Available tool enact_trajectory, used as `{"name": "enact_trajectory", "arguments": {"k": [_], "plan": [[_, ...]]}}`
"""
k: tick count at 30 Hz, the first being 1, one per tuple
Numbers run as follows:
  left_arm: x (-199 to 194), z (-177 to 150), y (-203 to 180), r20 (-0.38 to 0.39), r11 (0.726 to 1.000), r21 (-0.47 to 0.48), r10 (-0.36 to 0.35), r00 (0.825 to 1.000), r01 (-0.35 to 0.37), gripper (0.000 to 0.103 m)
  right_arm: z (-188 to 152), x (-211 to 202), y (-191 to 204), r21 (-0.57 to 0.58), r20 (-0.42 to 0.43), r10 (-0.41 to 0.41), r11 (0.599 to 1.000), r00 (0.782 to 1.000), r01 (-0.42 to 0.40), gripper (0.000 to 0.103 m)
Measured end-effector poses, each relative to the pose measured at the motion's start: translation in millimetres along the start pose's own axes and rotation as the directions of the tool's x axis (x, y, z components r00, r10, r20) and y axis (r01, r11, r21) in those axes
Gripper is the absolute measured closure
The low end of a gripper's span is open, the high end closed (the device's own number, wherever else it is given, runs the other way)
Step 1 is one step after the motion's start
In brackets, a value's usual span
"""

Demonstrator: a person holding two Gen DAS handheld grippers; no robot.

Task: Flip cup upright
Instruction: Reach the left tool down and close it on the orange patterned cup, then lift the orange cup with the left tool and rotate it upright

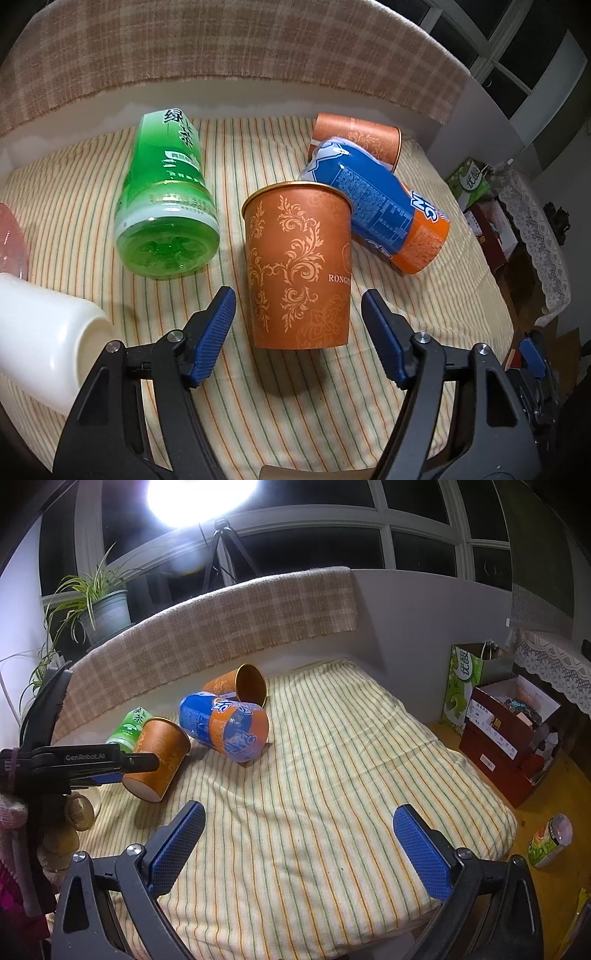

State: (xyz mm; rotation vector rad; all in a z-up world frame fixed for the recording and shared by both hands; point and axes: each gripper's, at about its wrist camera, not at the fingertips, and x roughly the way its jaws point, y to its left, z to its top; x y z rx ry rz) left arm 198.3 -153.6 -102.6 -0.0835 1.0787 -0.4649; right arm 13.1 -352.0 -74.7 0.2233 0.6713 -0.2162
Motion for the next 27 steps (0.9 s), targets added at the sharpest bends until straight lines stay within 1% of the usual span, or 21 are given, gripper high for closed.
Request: {"name": "enact_trajectory", "arguments": {"k": [1,2,4,5,11,17,23,27], "plan": [[1.4,0.0,-0.5,-0.002,1.0,0.0,-0.001,1.0,0.001,0.032,0.0,0.2,-0.2,0.001,-0.001,0.001,1.0,1.0,-0.001,0.0],[2.6,0.1,-0.5,-0.006,1.0,-0.001,-0.002,1.0,0.002,0.036,-0.3,-0.1,0.0,0.0,0.0,0.001,1.0,1.0,-0.001,0.0],[5.1,0.3,0.5,-0.017,1.0,-0.008,-0.006,1.0,0.006,0.041,-0.2,-0.1,0.2,0.0,0.002,-0.001,1.0,1.0,0.001,0.0],[6.6,0.1,0.9,-0.023,1.0,-0.013,-0.011,1.0,0.01,0.042,-0.2,0.2,0.1,-0.001,0.003,-0.001,1.0,1.0,0.001,0.0],[3.7,-2.7,-0.7,-0.012,1.0,-0.012,-0.015,1.0,0.015,0.043,-1.3,-0.5,-0.5,0.003,0.002,-0.002,1.0,1.0,0.002,0.0],[-8.7,-10.8,-3.7,0.015,1.0,-0.012,-0.019,1.0,0.019,0.043,-1.9,-3.3,0.7,-0.002,0.004,0.002,1.0,1.0,-0.002,0.0],[-30.8,-25.1,2.4,0.054,0.999,-0.043,-0.015,0.998,0.017,0.043,-3.9,-10.1,4.5,-0.008,0.006,0.016,1.0,1.0,-0.015,0.0],[-46.5,-42.8,9.4,0.082,0.996,-0.087,-0.017,0.996,0.024,0.043,-4.1,-12.9,9.0,-0.016,0.008,0.027,1.0,1.0,-0.027,0.0]]}}
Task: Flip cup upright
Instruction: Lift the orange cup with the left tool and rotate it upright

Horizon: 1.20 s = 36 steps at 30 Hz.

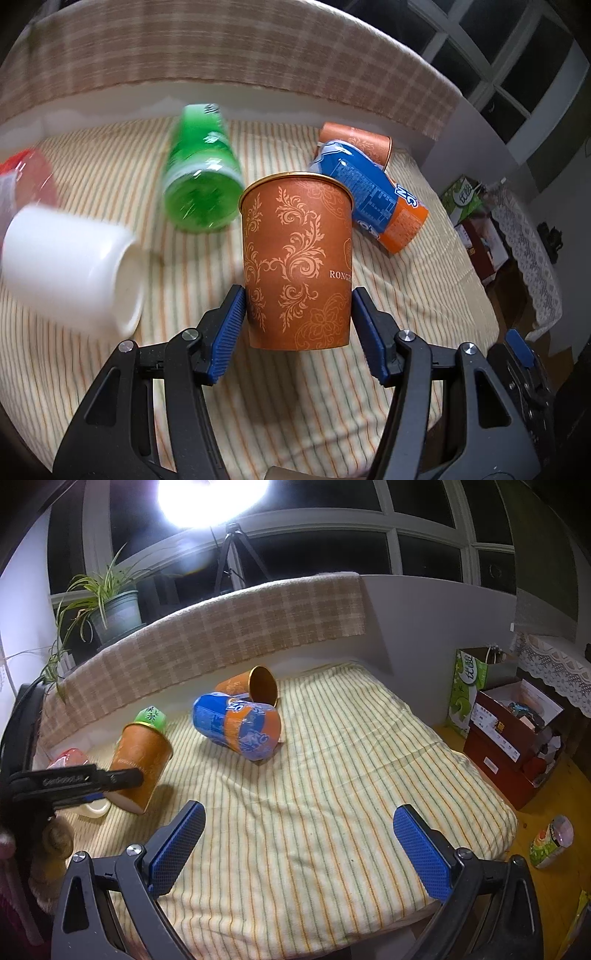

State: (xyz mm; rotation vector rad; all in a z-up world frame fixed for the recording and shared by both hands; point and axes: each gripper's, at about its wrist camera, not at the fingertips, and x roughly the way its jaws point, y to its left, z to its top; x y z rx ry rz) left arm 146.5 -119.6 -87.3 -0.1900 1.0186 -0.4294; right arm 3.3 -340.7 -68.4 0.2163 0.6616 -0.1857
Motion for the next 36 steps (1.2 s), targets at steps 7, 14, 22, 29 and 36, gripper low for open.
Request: {"name": "enact_trajectory", "arguments": {"k": [7,14,22,29,36], "plan": [[-15.5,-33.5,13.2,0.01,0.996,-0.085,-0.007,1.0,0.008,0.043,-2.8,-0.5,7.9,-0.018,-0.008,0.022,1.0,1.0,-0.023,0.0],[-27.3,-57.2,12.8,0.037,0.992,-0.123,0.014,0.999,-0.009,0.043,-4.9,0.2,14.7,-0.031,-0.018,0.04,0.999,0.999,-0.04,0.0],[-26.1,-66.1,13.5,0.028,0.993,-0.114,0.035,0.999,-0.032,0.043,-7.5,2.7,25.0,-0.052,-0.036,0.057,0.997,0.998,-0.059,0.0],[-28.9,-67.6,16.0,0.02,0.995,-0.094,0.041,0.999,-0.039,0.023,-6.4,5.1,33.0,-0.057,-0.054,0.08,0.995,0.995,-0.083,0.0],[-46.8,-74.0,24.0,0.063,0.994,-0.046,0.098,0.993,-0.095,0.023,-1.8,9.1,45.8,-0.053,-0.088,0.14,0.988,0.986,-0.145,0.0]]}}
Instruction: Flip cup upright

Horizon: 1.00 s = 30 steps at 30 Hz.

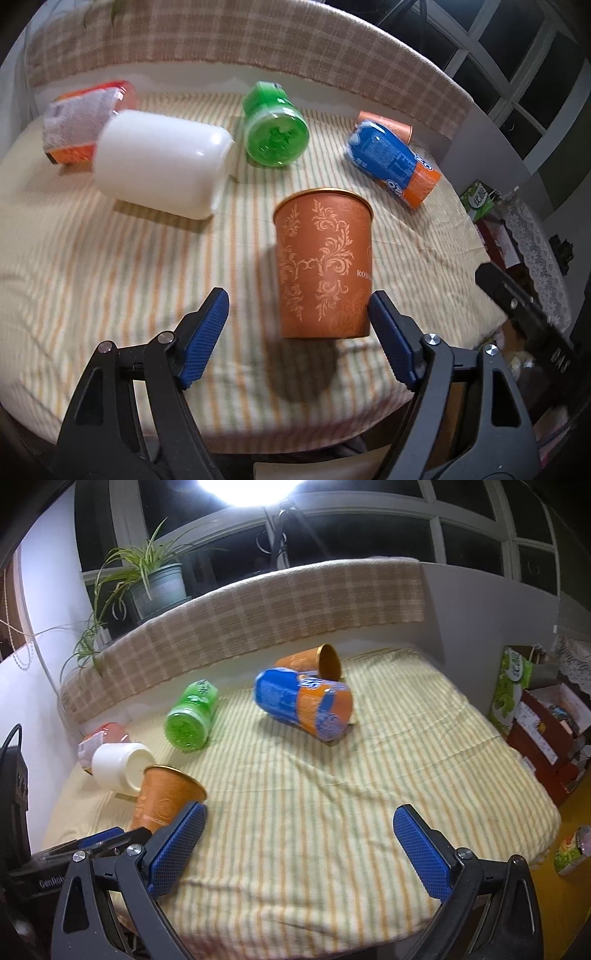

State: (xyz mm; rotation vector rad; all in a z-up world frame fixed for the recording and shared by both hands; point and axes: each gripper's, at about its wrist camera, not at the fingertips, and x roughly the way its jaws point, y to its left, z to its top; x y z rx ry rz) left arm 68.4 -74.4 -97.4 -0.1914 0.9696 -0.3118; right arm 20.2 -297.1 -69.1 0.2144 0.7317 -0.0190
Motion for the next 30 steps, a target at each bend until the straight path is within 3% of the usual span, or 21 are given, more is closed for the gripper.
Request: {"name": "enact_trajectory", "arguments": {"k": [5,10,17,25,30], "plan": [[-20.5,-4.3,14.0,0.051,0.997,0.034,0.062,0.997,-0.063,0.023,7.0,8.6,9.7,0.014,-0.046,0.074,0.997,0.996,-0.074,0.0],[-37.9,-5.9,30.3,0.08,0.996,0.023,0.08,0.994,-0.082,0.023,12.2,21.5,20.2,0.048,-0.103,0.159,0.987,0.982,-0.155,0.0],[-55.9,-16.7,47.9,0.105,0.992,0.018,0.121,0.987,-0.123,0.023,20.7,53.2,35.3,0.135,-0.222,0.287,0.956,0.932,-0.262,0.001],[-62.4,-27.9,67.2,0.095,0.988,-0.011,0.154,0.983,-0.154,0.023,25.0,89.2,55.1,0.203,-0.337,0.38,0.923,0.862,-0.328,0.007],[-64.4,-30.2,75.1,0.096,0.986,-0.028,0.165,0.982,-0.163,0.023,25.7,100.6,59.6,0.234,-0.375,0.405,0.912,0.834,-0.338,0.012]]}}
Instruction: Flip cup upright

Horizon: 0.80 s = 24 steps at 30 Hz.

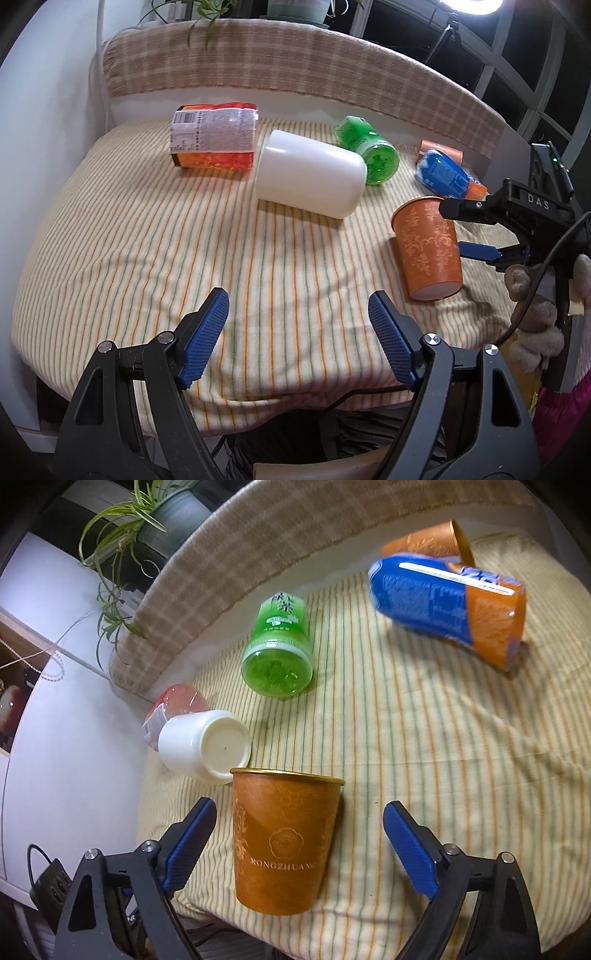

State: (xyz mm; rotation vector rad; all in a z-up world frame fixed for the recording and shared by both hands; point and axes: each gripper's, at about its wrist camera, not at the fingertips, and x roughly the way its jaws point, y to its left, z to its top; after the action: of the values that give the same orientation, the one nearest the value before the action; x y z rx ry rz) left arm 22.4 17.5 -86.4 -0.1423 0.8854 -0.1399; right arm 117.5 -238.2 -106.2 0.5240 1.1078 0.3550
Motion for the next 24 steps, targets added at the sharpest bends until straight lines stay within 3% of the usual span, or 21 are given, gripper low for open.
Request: {"name": "enact_trajectory", "arguments": {"k": [9,14,24], "plan": [[-0.3,-0.1,4.2,0.006,1.0,-0.007,-0.004,1.0,0.004,0.023,10.0,20.7,5.3,0.007,-0.071,0.02,1.0,0.997,-0.019,0.019],[0.2,0.4,4.6,0.006,1.0,-0.008,-0.002,1.0,0.002,0.023,10.2,27.3,3.8,0.01,-0.106,0.036,0.999,0.994,-0.035,0.032],[-1.2,2.0,-2.2,0.027,1.0,0.013,0.001,1.0,-0.002,0.023,5.5,12.8,11.3,-0.082,-0.036,-0.006,0.997,0.999,0.003,0.033]]}}
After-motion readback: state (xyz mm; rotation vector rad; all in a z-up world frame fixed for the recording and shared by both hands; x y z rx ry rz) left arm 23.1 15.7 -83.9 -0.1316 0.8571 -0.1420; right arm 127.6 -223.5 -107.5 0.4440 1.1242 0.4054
